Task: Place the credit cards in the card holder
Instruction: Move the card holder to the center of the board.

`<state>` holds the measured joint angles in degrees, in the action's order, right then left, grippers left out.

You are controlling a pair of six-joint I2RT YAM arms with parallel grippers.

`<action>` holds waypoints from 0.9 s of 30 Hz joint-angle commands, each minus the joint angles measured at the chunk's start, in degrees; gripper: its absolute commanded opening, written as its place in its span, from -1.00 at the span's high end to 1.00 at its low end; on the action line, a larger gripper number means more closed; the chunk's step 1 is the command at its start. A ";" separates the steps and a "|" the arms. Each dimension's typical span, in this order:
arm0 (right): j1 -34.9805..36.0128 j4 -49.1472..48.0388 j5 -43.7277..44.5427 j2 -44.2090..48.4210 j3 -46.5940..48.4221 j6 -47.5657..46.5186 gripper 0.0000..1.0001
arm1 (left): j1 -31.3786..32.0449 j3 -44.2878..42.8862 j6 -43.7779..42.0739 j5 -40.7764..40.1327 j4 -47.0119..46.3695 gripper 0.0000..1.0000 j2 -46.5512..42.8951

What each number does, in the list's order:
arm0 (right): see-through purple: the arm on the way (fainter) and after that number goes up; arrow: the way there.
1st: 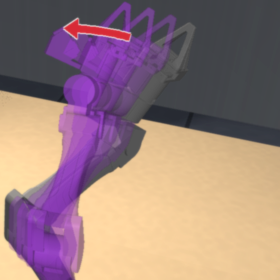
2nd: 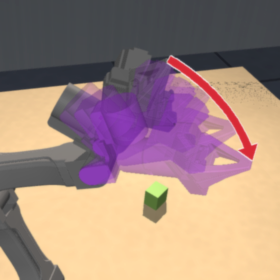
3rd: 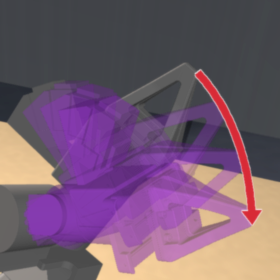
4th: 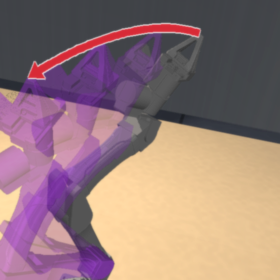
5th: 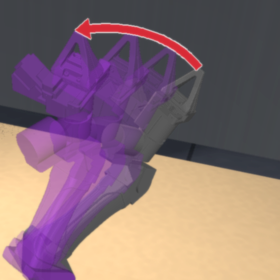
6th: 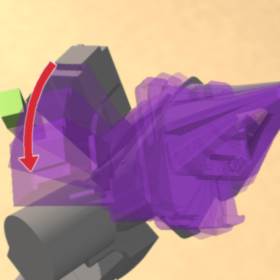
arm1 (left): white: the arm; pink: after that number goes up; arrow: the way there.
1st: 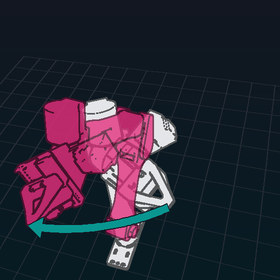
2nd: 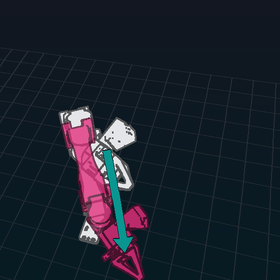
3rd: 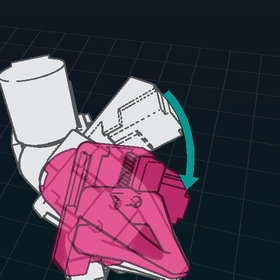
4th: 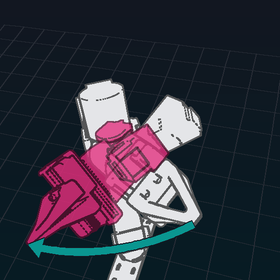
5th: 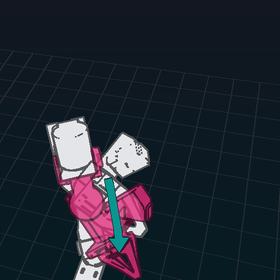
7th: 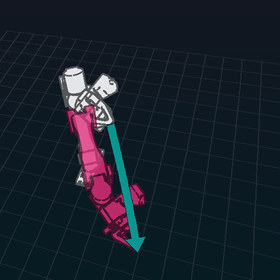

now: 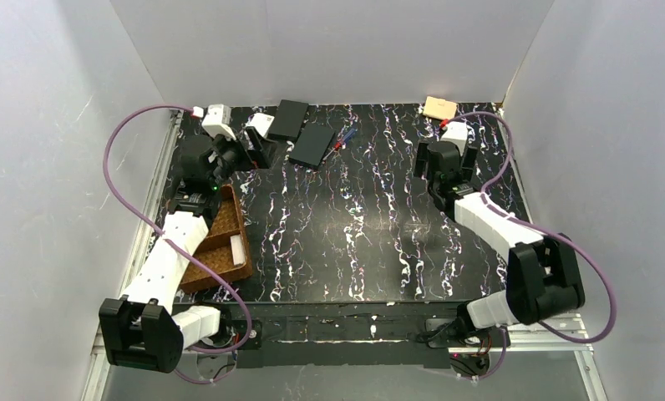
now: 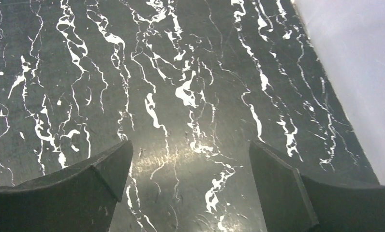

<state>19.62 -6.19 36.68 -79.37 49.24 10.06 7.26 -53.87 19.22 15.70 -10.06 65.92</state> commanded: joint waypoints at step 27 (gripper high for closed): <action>-21.79 -2.45 -29.70 -53.77 55.27 34.63 -1.00 | 13.79 -3.90 -7.36 5.81 8.11 -0.99 3.72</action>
<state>1.31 -4.91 8.57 -130.00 99.84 37.24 19.70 -55.18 12.47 18.99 -2.46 70.02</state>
